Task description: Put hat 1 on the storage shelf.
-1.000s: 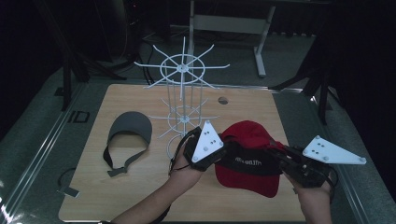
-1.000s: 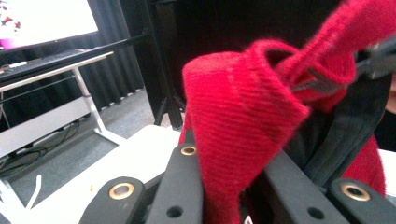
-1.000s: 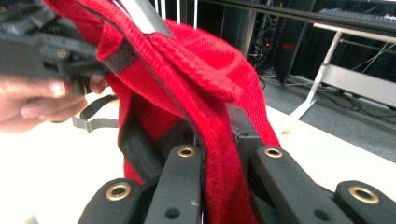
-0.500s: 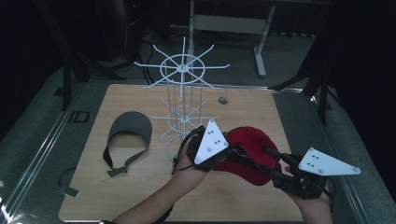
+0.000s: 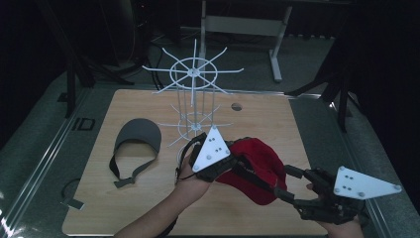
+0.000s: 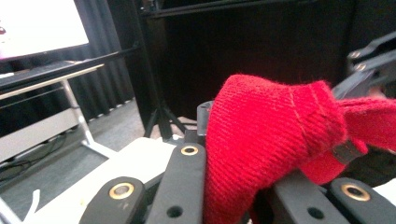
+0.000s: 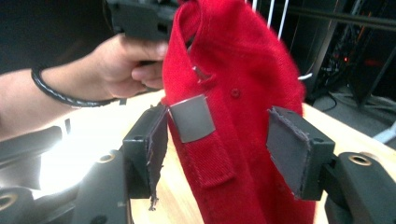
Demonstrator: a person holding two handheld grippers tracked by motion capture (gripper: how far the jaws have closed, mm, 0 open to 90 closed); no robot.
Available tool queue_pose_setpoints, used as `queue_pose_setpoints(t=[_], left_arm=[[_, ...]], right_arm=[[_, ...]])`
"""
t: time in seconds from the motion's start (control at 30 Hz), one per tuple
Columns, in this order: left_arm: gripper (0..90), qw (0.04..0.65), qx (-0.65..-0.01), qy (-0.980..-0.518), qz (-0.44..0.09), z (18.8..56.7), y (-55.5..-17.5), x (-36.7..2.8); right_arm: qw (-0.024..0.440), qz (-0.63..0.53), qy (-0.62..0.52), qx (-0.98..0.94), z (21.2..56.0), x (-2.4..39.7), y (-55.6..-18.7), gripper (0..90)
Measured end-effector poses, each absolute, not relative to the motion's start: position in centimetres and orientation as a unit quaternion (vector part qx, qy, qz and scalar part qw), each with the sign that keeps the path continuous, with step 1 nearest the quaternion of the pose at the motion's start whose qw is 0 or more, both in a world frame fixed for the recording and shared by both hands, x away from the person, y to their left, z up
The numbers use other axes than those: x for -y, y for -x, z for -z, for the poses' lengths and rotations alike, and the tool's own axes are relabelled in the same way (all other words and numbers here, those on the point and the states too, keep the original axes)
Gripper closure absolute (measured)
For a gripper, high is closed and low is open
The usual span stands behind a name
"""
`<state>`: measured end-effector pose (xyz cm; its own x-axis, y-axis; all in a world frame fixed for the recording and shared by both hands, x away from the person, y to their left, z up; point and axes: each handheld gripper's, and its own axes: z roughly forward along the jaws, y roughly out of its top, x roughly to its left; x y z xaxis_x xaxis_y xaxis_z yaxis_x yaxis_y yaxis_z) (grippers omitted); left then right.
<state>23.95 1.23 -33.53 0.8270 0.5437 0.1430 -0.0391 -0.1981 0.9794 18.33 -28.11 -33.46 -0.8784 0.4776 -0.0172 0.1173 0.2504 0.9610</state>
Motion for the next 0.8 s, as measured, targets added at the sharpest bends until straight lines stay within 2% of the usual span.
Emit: queue_pose_setpoints(t=[0.17,0.27,0.33,0.47,0.67,0.8], left_arm=[[88.0,0.612,-0.142,-0.745,-0.222,33.5,-24.0,-1.9],[87.9,0.611,-0.123,-0.756,-0.198,33.7,-24.4,-2.4],[88.0,0.616,-0.114,-0.757,-0.184,33.9,-24.6,-2.7],[87.9,0.623,-0.093,-0.762,-0.152,34.1,-24.9,-2.9],[87.9,0.625,-0.080,-0.763,-0.145,33.9,-24.6,-2.4],[87.9,0.624,-0.077,-0.765,-0.141,33.8,-24.7,-2.3]], right_arm=[[0.210,-0.558,-0.207,-0.775,33.1,28.1,-18.6,42.9],[0.224,-0.543,-0.197,-0.785,33.0,27.5,-19.0,47.1],[0.225,-0.540,-0.184,-0.790,33.0,27.1,-19.3,51.7],[0.229,-0.533,-0.162,-0.798,32.7,26.1,-19.6,55.0],[0.219,-0.528,-0.140,-0.809,32.6,24.9,-19.8,55.6],[0.209,-0.531,-0.142,-0.809,32.7,24.8,-20.2,61.3]])
